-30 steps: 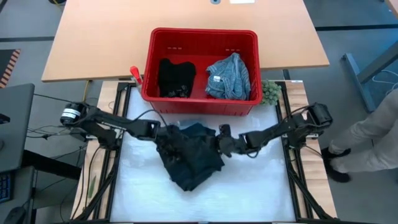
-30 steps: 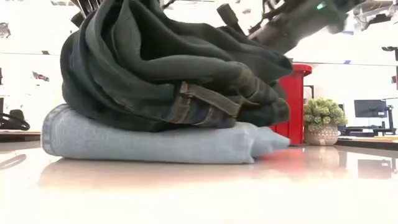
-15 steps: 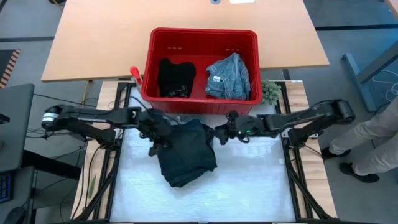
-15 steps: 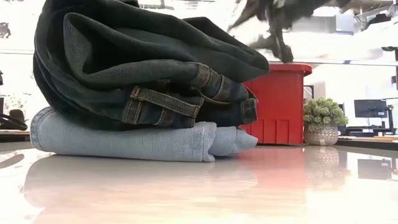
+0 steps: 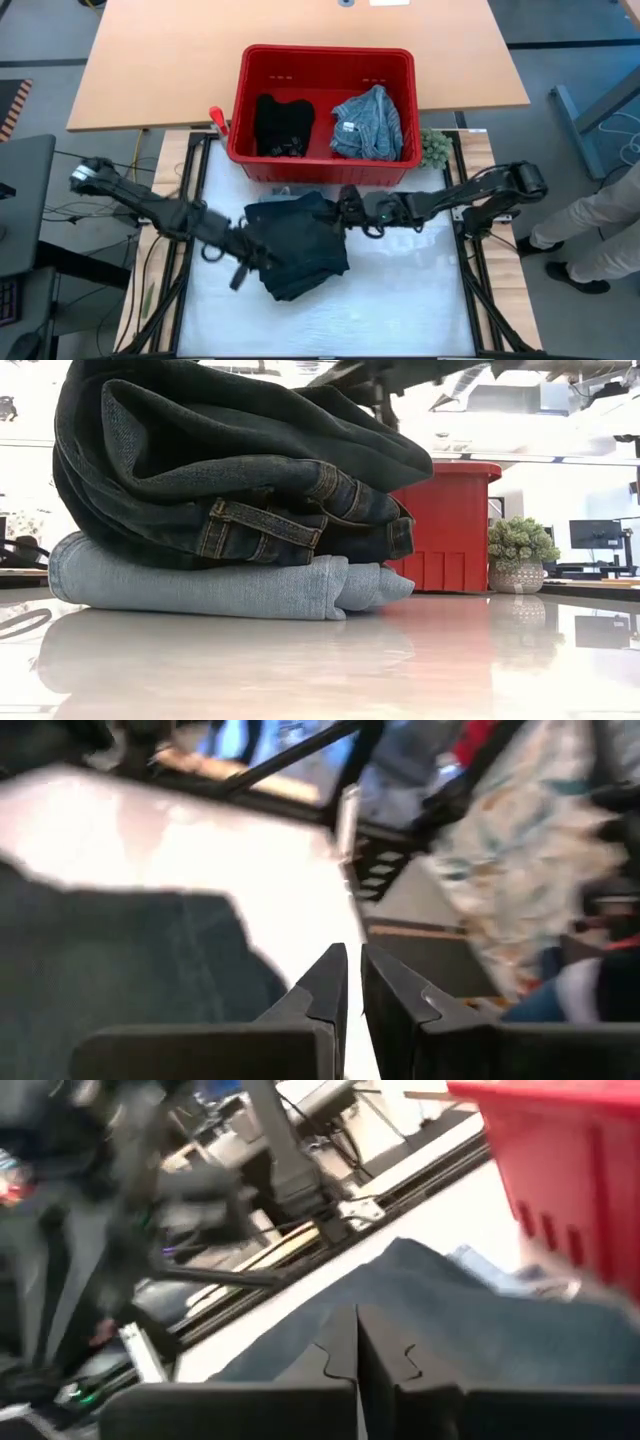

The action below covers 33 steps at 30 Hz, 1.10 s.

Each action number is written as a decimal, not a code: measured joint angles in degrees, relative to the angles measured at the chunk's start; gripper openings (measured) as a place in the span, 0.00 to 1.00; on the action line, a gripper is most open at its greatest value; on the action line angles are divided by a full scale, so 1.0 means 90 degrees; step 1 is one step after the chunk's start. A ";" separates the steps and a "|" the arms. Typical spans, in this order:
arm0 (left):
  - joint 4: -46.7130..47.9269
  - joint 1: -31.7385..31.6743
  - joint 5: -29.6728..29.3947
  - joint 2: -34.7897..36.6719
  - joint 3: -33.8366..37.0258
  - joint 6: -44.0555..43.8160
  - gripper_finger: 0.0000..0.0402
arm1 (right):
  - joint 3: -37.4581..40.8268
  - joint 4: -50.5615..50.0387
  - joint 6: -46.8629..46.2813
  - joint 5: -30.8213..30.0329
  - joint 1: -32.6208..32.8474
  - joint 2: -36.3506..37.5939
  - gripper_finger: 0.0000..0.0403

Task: Fold Laundry from Bin
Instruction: Stack the dark blue pants on top of the light blue pants

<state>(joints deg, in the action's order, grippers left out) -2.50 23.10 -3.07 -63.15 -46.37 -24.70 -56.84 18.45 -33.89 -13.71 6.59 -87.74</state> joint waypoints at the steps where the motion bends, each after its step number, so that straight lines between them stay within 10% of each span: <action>1: 0.0035 0.0183 -0.0350 -0.0127 0.0000 -0.0057 0.05 | -0.0189 -0.0173 0.0091 0.0071 -0.0065 -0.0128 0.06; 12: 0.0968 0.0772 -0.1121 -0.1442 -0.0005 -0.0996 0.05 | -0.2031 -0.2477 0.0821 0.1155 -0.0727 -0.1800 0.04; 26: 0.3188 0.0820 -0.1476 -0.1938 -0.0036 -0.3438 0.05 | -0.2118 -0.4278 0.0946 -0.0019 -0.0841 -0.2240 0.04; 33: 0.2297 0.0754 -0.1650 -0.1367 -0.0067 -0.2928 0.05 | -0.2120 -0.4490 0.1135 0.0039 -0.0915 -0.1806 0.04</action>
<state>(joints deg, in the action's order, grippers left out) 18.17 29.88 -17.92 -75.46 -46.97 -51.05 -75.92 -21.96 -23.67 -13.36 -1.65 -103.99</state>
